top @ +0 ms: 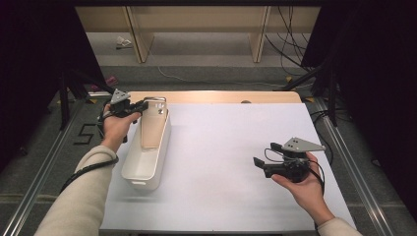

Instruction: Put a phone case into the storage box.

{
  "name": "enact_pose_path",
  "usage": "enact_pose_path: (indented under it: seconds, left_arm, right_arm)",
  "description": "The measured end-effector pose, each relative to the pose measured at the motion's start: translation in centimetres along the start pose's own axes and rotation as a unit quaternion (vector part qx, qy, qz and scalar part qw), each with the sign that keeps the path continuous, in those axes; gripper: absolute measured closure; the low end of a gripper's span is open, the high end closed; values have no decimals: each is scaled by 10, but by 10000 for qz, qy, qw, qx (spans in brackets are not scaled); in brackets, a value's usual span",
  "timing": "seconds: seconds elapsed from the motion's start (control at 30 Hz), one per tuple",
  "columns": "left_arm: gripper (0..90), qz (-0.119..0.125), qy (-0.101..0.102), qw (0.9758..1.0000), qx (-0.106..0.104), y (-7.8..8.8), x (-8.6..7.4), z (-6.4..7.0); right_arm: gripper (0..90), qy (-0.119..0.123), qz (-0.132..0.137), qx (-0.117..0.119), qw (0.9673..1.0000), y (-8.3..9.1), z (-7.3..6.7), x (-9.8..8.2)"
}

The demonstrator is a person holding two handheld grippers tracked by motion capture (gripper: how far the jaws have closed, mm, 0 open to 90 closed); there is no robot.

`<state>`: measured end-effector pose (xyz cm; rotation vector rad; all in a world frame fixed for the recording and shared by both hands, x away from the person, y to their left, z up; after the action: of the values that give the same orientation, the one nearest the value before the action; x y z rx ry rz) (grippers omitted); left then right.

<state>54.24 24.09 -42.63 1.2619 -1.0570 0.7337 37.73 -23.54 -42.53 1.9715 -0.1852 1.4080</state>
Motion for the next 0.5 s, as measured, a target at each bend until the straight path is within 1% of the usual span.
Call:
enact_pose_path:
  seconds: [0.1,0.2,0.3,0.43,0.5]
  left_arm:
    - [762,-41,-28,9999,97,-1,-1,-1]
    - [734,-92,-121,9997,198,-1,-2,-2]
    - [691,-100,-44,9996,256,-2,-1,-3]
    - [654,-76,-78,9995,293,0,0,-3]
    - [639,-63,-63,9995,293,1,0,-3]
  right_arm:
    - [167,9,1,3,10000,0,0,0]
    - [167,8,0,3,10000,0,0,0]
    - [167,18,-9,1,10000,0,0,0]
    - [167,11,-5,3,10000,0,0,0]
    - [167,18,-4,2,10000,0,0,0]
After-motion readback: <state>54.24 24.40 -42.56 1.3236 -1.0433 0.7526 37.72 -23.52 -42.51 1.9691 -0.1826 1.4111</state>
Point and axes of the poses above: each handheld gripper's, and its own axes: y roughly backward along the jaws, x roughly out of its top, z roughly to its right, the point moved 3 cm from there along -y, roughly forward along the jaws, and after that the axes turned 13 degrees about x, right-handed, at the moved point
